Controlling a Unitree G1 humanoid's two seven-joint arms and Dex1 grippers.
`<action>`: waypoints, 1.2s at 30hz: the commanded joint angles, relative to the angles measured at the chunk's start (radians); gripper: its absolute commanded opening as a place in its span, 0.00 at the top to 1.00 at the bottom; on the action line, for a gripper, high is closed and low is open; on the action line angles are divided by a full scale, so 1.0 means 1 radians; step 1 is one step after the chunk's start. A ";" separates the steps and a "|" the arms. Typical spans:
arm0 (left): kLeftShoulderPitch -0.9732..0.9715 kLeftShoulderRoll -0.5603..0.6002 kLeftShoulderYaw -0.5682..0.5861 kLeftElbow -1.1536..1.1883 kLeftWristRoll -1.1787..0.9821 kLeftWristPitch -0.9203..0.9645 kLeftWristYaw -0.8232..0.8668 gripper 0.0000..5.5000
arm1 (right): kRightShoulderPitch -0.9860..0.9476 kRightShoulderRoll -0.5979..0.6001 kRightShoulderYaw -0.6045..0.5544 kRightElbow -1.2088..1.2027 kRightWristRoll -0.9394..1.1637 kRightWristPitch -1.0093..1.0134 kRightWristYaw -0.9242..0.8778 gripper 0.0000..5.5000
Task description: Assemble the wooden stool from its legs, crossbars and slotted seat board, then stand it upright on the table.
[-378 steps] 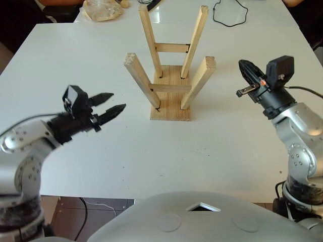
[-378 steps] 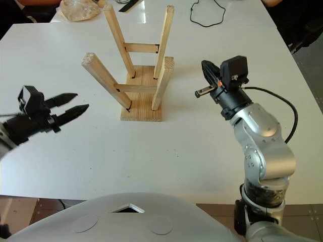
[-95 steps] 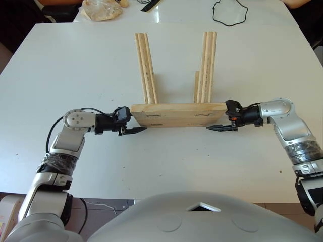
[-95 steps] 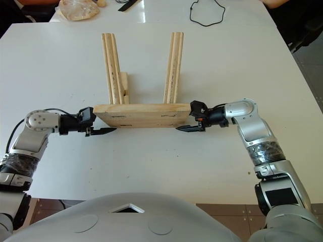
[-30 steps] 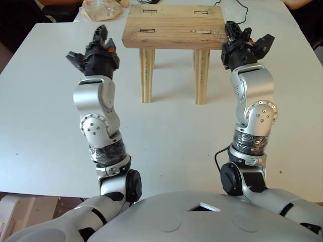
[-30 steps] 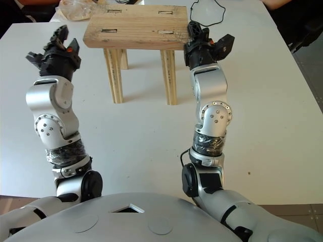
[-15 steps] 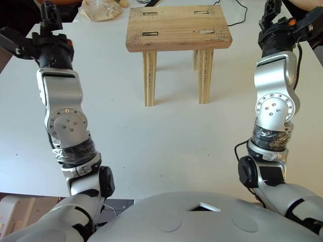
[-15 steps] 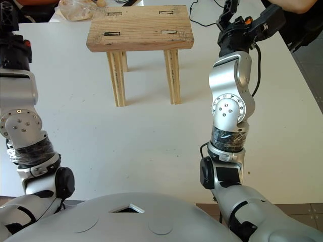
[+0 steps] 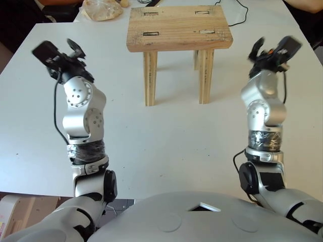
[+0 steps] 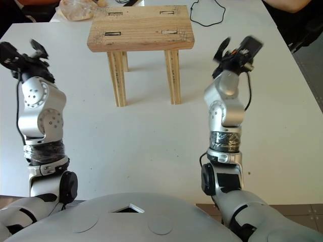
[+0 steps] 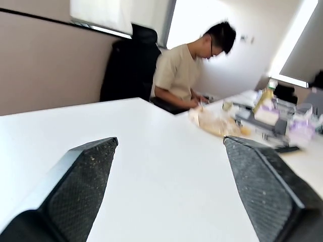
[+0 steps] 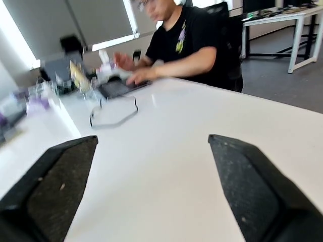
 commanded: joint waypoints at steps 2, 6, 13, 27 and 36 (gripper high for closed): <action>0.059 -0.071 0.016 0.057 0.015 -0.004 -0.073 0.29 | 0.009 0.019 0.011 0.053 -0.095 -0.058 0.033 0.26; 0.030 -0.116 0.107 0.095 -0.066 -0.089 -0.170 0.29 | -0.004 0.045 -0.002 0.046 -0.135 -0.062 0.029 0.26; 0.039 -0.090 0.082 0.096 0.034 -0.054 -0.202 0.29 | 0.016 0.093 0.001 0.018 -0.189 -0.028 0.017 0.26; -0.036 -0.132 0.075 -0.024 0.039 0.075 -0.238 0.29 | 0.036 0.155 -0.023 -0.112 -0.328 -0.029 -0.061 0.26; -0.382 -0.239 -0.174 -0.117 0.410 -0.322 -0.153 0.29 | -0.521 0.188 0.102 -0.124 -0.383 -0.147 0.017 0.26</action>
